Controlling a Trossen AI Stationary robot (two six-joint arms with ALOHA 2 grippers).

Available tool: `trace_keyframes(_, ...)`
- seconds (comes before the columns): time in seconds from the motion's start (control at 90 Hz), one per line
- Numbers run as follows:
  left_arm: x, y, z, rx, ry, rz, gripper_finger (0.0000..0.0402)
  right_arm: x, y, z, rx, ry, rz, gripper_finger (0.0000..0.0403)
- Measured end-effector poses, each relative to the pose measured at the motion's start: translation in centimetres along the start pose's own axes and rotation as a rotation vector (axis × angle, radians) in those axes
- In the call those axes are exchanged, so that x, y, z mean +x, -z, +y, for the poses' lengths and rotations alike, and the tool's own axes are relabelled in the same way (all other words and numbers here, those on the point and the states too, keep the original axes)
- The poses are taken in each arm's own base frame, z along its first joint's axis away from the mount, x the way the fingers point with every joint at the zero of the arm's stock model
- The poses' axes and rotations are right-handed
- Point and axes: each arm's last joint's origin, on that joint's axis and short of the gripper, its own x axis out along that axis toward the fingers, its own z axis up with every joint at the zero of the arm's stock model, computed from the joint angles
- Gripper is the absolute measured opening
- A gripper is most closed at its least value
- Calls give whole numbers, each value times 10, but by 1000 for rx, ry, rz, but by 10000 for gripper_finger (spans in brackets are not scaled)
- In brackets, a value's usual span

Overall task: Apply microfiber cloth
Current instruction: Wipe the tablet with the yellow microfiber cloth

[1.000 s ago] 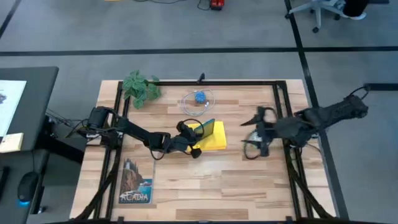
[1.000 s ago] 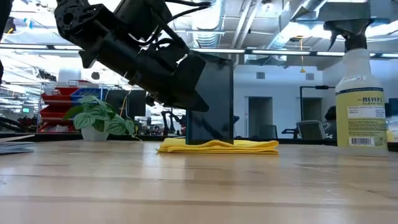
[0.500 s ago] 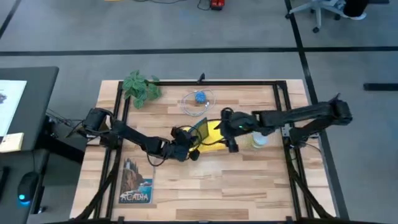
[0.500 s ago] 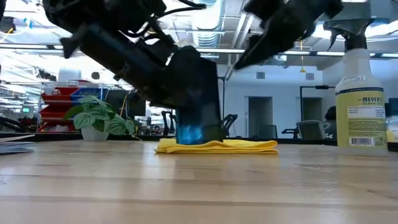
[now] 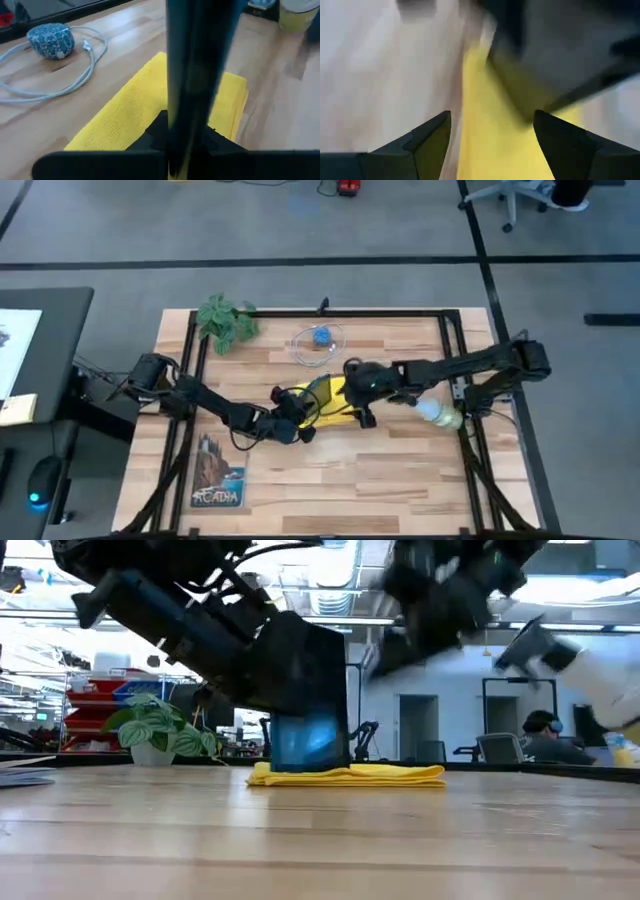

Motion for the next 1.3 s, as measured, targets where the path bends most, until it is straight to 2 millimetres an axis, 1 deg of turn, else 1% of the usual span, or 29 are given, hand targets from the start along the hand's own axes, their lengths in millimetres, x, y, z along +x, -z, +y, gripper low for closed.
trace_keyframes(0.111,-1,-3,1,15,-3,-8,9,-8,0,7,-15,-10,6,270)
trace_keyframes(0.2,-1,-3,1,15,-12,-11,9,-34,-14,11,-32,26,-83,270)
trace_keyframes(0.244,-1,-3,2,14,-18,-11,9,-44,-15,14,-34,33,-80,270)
trace_keyframes(0.378,-1,-3,2,14,-32,-13,9,-69,0,35,0,-36,87,270)
trace_keyframes(0.444,-1,-3,3,16,-35,-15,9,-85,3,48,25,-79,162,270)
trace_keyframes(0.511,-1,-3,3,16,-37,-17,9,-91,11,62,48,-120,261,270)
trace_keyframes(0.567,-1,-3,3,17,-39,-18,9,-88,20,75,70,-128,335,270)
trace_keyframes(0.644,-1,-4,3,22,-40,-19,9,-78,26,95,61,-121,378,270)
trace_keyframes(0.711,-1,-4,3,24,-43,-18,9,-70,29,111,47,-64,396,270)
trace_keyframes(0.767,-1,-4,3,26,-44,-18,9,-59,33,123,51,-1,422,270)
trace_keyframes(0.844,-1,-4,3,25,-45,-18,9,-46,42,136,66,66,468,270)
trace_keyframes(0.911,-1,-4,3,25,-45,-19,9,-34,47,145,101,85,491,270)
trace_keyframes(1.044,-1,-4,3,30,-48,-16,9,-14,61,159,97,94,570,270)
trace_keyframes(1.1,-1,-4,4,30,-49,-16,9,-8,63,163,92,86,568,270)
trace_keyframes(1.211,-1,-4,4,32,-50,-16,9,-5,58,166,98,65,565,270)
trace_keyframes(1.3,-1,-4,4,31,-51,-16,9,-4,57,164,107,68,566,270)
